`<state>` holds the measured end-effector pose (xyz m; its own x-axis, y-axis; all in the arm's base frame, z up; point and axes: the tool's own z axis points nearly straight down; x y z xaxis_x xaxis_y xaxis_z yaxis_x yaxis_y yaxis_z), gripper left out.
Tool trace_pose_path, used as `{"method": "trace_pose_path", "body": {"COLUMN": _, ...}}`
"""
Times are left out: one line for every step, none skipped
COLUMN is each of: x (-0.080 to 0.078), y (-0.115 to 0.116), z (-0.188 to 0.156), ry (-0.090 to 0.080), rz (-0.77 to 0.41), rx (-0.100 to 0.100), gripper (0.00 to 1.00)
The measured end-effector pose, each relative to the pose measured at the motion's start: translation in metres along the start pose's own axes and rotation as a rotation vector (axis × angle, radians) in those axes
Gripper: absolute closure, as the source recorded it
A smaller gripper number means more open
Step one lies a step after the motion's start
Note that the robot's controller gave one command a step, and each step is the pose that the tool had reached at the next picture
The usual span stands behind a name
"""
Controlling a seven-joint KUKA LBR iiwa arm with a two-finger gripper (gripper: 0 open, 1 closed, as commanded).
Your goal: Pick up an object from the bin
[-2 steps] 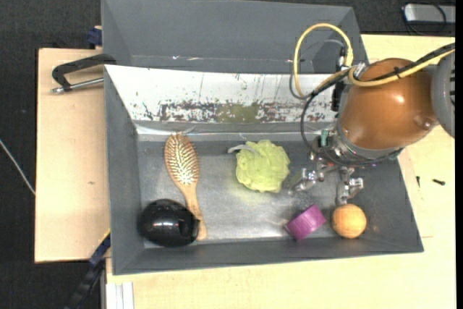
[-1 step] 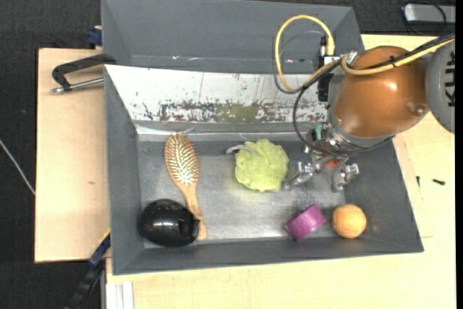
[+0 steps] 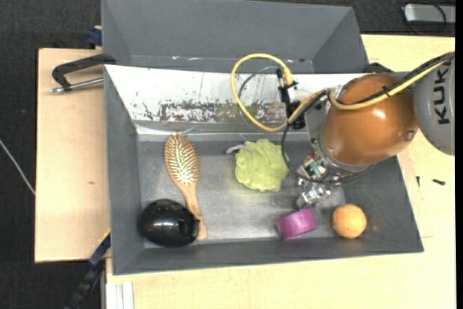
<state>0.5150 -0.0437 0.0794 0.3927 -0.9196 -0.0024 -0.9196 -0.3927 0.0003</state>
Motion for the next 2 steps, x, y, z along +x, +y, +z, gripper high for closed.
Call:
{"method": "trace_pose_path", "body": {"x": 0.0, "y": -0.0001, "z": -0.0001, "ry": 0.0, "rz": 0.0, "rx": 0.0, "gripper": 0.0}}
{"method": "trace_pose_path", "body": {"x": 0.0, "y": -0.0001, "z": -0.0001, "ry": 0.0, "rz": 0.0, "rx": 0.0, "gripper": 0.0}}
